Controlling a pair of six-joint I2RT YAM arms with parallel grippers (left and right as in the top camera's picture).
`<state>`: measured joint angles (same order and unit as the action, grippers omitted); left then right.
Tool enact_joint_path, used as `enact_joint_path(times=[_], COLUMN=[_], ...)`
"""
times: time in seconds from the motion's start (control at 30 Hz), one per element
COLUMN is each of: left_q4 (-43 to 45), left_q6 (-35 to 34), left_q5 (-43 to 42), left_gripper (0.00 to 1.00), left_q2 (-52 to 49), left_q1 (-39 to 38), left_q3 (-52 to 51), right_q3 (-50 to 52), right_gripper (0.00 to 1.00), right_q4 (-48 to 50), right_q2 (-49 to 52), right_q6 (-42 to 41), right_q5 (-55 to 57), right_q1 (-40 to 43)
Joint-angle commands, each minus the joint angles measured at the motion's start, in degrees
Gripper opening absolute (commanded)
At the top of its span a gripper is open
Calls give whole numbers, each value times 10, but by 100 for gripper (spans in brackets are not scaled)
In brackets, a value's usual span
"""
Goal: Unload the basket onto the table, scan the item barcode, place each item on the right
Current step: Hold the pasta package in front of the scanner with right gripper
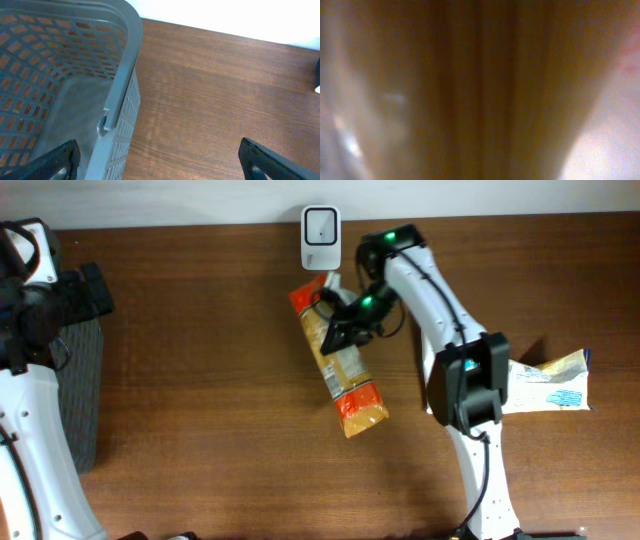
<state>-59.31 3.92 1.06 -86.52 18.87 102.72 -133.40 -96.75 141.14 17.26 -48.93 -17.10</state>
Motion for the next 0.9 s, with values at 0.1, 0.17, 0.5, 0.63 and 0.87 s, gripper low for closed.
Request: enact_joint_path(times=[0.1, 0.17, 0.5, 0.63, 0.87], left_q4=[0, 0, 0, 0, 0], left_q6=[9, 9, 9, 9, 9], left_q5=[2, 2, 2, 2, 2], left_gripper=[99, 99, 99, 99, 99], left_q2=[3, 3, 3, 3, 3], left_q1=[0, 0, 0, 0, 0], left_q3=[7, 7, 7, 7, 7], right_q3=[-19, -19, -19, -19, -19], right_gripper=[4, 4, 4, 4, 4], right_q4=[-6, -6, -6, -5, 3], right_q2=[-102, -124, -193, -193, -193], right_q6=[75, 79, 78, 78, 71], right_q5=[-259, -298, -323, -310, -250], right_q1=[52, 72, 137, 133, 108])
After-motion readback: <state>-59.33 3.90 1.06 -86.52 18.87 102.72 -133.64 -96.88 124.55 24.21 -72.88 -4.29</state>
